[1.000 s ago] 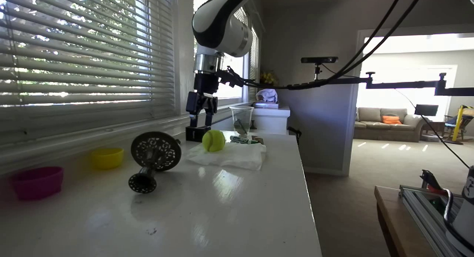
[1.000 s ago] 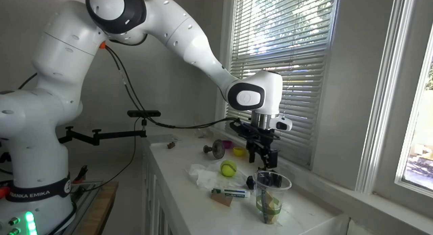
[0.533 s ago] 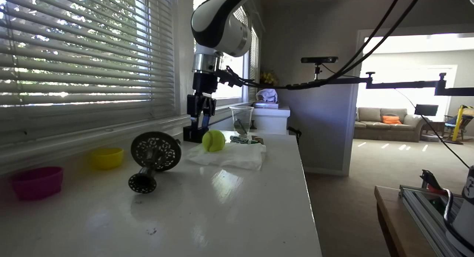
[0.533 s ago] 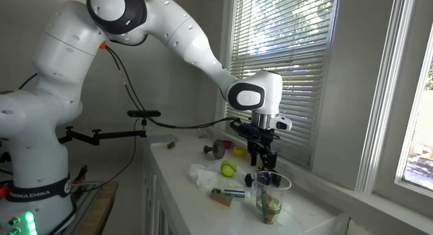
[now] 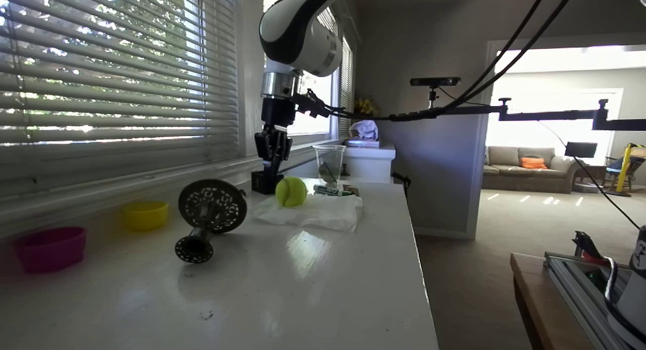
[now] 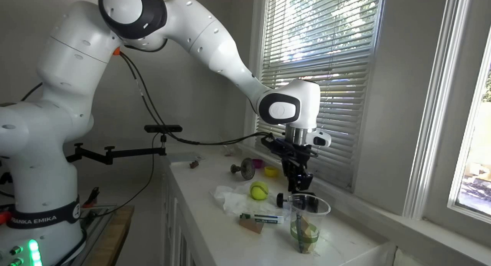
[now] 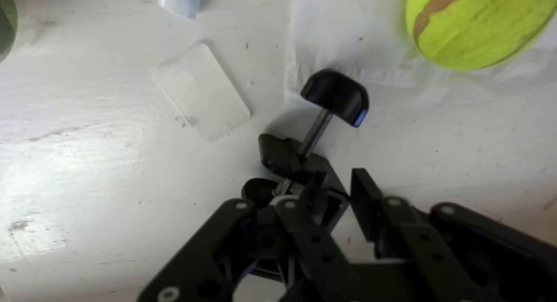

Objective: Move the black object to the left

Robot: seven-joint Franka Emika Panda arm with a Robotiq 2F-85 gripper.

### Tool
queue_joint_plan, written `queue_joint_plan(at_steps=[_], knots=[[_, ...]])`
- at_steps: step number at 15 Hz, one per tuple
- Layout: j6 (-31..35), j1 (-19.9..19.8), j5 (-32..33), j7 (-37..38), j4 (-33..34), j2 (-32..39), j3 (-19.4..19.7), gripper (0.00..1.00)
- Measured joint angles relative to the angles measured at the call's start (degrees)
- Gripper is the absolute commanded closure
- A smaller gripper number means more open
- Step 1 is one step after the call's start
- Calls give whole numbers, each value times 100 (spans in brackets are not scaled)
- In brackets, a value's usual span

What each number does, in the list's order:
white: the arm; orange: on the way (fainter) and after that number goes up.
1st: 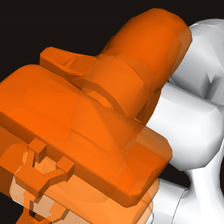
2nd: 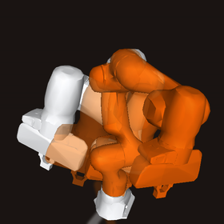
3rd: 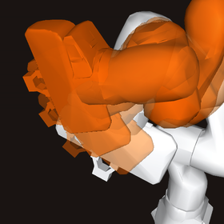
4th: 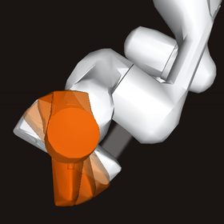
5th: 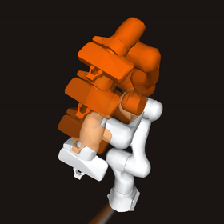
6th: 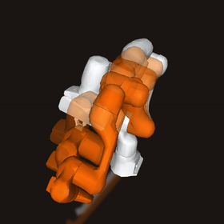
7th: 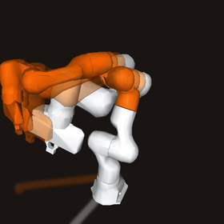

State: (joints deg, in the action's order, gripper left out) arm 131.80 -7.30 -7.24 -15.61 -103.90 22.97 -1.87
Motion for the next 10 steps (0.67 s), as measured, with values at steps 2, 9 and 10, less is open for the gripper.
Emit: queue_joint_plan(at_steps=[2,9,10], knots=[[-9,1,0,0,0,2,-1,33],[-23,-13,-5,35,89,43,6,36],[-25,-23,-15,50,144,58,9,40]])
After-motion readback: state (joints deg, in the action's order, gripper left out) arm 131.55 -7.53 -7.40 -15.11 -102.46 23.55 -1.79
